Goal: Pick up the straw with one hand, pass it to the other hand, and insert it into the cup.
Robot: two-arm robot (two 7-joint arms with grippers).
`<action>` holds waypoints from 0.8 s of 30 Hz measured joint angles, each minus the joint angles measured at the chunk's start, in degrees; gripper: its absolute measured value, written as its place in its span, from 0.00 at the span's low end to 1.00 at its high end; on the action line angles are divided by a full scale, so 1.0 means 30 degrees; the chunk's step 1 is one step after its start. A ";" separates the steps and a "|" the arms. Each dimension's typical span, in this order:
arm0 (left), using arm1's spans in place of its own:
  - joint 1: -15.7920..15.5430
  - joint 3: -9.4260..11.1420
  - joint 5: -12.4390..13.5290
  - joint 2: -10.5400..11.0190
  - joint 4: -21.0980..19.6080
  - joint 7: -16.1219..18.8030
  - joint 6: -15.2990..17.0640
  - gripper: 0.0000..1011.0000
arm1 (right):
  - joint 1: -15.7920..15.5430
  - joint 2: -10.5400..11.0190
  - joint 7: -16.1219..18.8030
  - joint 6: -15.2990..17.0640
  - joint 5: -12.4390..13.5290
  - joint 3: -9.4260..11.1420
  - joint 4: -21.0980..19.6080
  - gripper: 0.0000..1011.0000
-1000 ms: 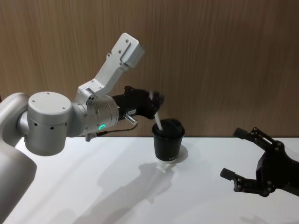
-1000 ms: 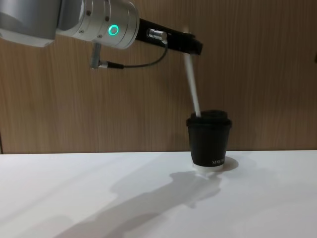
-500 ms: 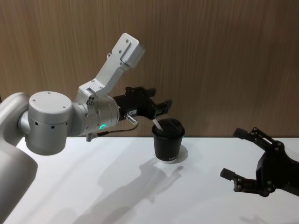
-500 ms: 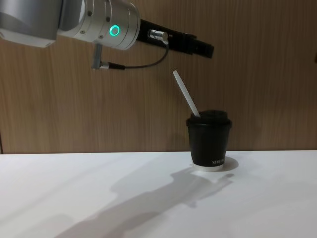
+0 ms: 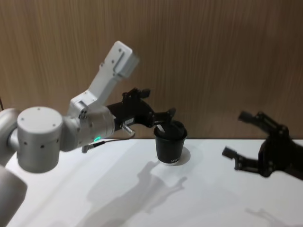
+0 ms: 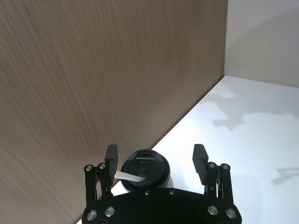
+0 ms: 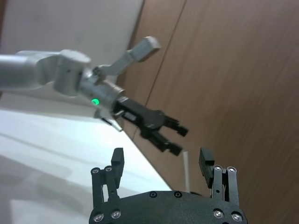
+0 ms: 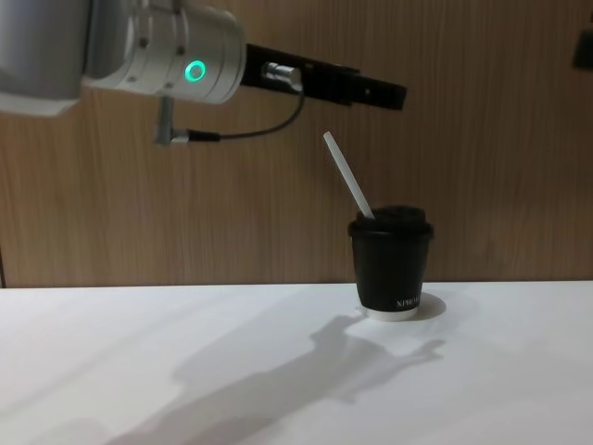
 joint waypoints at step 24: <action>0.3556 -0.1195 -0.0749 0.1576 -0.3077 0.0021 -0.3787 0.99 | 0.2255 -0.1054 -0.5328 0.5443 0.0823 -0.0027 -0.1676 0.99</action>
